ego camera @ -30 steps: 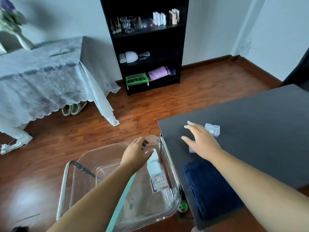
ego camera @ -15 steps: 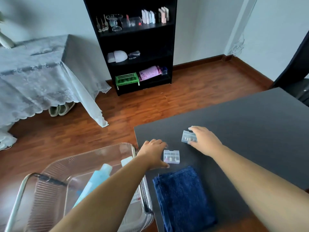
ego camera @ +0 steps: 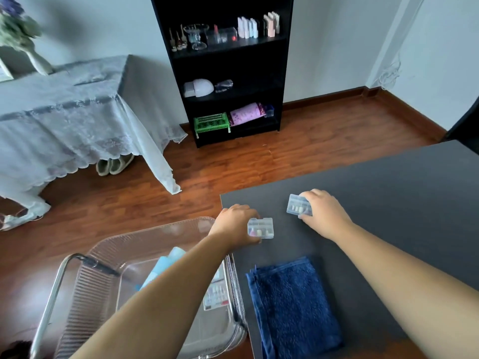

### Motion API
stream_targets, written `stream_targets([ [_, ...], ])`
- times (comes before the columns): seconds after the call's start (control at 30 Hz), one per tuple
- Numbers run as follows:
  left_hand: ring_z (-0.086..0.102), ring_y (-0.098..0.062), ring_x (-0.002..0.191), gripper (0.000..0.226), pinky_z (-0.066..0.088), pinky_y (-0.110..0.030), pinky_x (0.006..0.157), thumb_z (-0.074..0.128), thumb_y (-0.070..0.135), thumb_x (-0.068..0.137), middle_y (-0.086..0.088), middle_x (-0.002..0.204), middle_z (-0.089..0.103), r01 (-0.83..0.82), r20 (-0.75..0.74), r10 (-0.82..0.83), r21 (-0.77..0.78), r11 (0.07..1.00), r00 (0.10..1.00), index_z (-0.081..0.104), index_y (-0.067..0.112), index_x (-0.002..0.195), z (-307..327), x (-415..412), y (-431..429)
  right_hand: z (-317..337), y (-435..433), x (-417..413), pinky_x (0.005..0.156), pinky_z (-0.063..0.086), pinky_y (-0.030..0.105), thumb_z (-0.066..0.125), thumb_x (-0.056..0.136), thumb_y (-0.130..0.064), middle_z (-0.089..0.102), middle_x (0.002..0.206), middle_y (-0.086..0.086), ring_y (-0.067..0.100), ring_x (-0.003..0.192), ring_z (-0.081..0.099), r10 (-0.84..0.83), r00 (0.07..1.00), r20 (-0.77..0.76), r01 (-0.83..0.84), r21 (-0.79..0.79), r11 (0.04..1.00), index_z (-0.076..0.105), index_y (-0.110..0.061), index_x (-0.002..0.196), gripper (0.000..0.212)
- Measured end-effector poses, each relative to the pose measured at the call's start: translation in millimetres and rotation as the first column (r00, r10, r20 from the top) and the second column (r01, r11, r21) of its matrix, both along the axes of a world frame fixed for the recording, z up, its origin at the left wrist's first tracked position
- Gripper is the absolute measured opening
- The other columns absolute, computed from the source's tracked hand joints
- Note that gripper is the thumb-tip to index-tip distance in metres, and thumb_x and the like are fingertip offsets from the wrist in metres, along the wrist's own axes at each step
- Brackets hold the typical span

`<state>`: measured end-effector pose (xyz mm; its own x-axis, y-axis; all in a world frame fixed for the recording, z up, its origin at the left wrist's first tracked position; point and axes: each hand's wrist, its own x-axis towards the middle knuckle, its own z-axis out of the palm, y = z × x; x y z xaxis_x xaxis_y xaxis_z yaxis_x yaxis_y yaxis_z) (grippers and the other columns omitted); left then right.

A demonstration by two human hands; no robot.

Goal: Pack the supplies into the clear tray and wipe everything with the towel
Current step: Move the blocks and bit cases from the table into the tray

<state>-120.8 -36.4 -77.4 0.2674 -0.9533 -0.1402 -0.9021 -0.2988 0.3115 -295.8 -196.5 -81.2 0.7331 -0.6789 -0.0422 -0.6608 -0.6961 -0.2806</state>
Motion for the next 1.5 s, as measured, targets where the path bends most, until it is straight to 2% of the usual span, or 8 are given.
stream_targets([
  [0.13,0.054,-0.02,0.105,0.044,0.04,-0.03,0.085,0.074,0.036,0.071,0.002,0.109,0.064,-0.101,-0.042,0.096,-0.131,0.986,0.994,0.063,0.022,0.11,27.6,30.6,39.0,28.6,33.3,24.2,0.086,0.037,0.035,0.067,0.082,-0.035,0.061,0.112,0.003,0.026,0.108,0.046,0.052,0.998,0.041,-0.047,-0.105,0.993,0.054,-0.015,0.121,0.045],
  [0.27,0.056,-0.015,0.095,0.041,0.043,-0.027,0.077,0.074,0.039,0.068,0.005,0.106,0.065,-0.175,-0.029,0.173,-0.176,0.969,0.985,0.064,0.024,0.106,41.8,63.0,93.7,47.2,87.0,57.3,0.085,0.038,0.032,0.067,0.083,-0.029,0.057,0.114,0.003,0.023,0.113,0.042,0.093,0.986,0.138,-0.094,0.002,0.996,0.052,-0.014,0.124,0.046],
  [0.43,0.056,-0.016,0.094,0.042,0.04,-0.027,0.071,0.076,0.043,0.064,0.007,0.101,0.065,-0.237,0.002,0.239,-0.126,0.963,0.971,0.063,0.027,0.101,37.5,98.0,166.7,49.4,160.8,96.6,0.097,0.038,0.035,0.062,0.087,-0.025,0.053,0.126,0.002,0.02,0.123,0.038,0.201,0.968,0.151,-0.216,0.085,0.973,0.047,-0.014,0.131,0.048],
  [0.63,0.057,-0.021,0.1,0.044,0.038,-0.028,0.07,0.076,0.044,0.065,0.005,0.104,0.066,-0.243,-0.005,0.243,-0.034,0.969,0.97,0.062,0.027,0.103,6.5,104.7,228.7,20.0,233.0,118.8,0.083,0.044,0.035,0.059,0.081,-0.017,0.056,0.114,0.007,0.026,0.106,0.053,0.262,0.965,0.022,-0.261,0.19,0.946,0.055,-0.01,0.115,0.035],
  [0.77,0.056,-0.022,0.103,0.045,0.048,-0.035,0.081,0.075,0.042,0.067,0.003,0.112,0.066,-0.216,-0.041,0.217,0.032,0.976,0.975,0.064,0.025,0.107,-15.7,94.1,248.9,-8.8,255.7,112.8,0.072,0.047,0.036,0.059,0.075,-0.015,0.054,0.105,0.007,0.027,0.089,0.057,0.291,0.95,-0.114,-0.257,0.243,0.935,0.054,-0.009,0.099,0.025],
  [0.87,0.055,-0.022,0.106,0.048,0.045,-0.034,0.083,0.074,0.042,0.07,0.002,0.115,0.064,-0.2,-0.075,0.205,0.075,0.977,0.976,0.063,0.024,0.113,-34.0,85.8,260.2,-31.9,265.9,103.0,0.061,0.04,0.033,0.059,0.074,-0.014,0.055,0.099,0.005,0.025,0.078,0.054,0.35,0.901,-0.257,-0.288,0.249,0.925,0.05,-0.015,0.087,0.016],
  [1.07,0.053,-0.02,0.107,0.049,0.042,-0.031,0.082,0.072,0.044,0.073,0.002,0.116,0.062,-0.186,-0.119,0.198,0.107,0.977,0.973,0.06,0.025,0.116,-62.6,69.3,270.6,-67.8,270.6,89.3,0.073,0.052,0.035,0.061,0.075,-0.015,0.063,0.094,0.008,0.03,0.088,0.061,0.378,0.798,-0.469,-0.311,0.216,0.925,0.06,-0.015,0.093,0.017],
  [1.5,0.054,-0.019,0.108,0.05,0.043,-0.029,0.087,0.075,0.044,0.071,0.004,0.117,0.062,-0.241,-0.16,0.254,0.093,0.966,0.954,0.061,0.024,0.115,-79.3,59.7,279.2,-106.9,262.9,93.8,0.076,0.048,0.035,0.068,0.077,-0.01,0.064,0.104,0.008,0.031,0.097,0.062,0.498,0.673,-0.548,-0.424,0.266,0.866,0.06,-0.013,0.105,0.03],
])
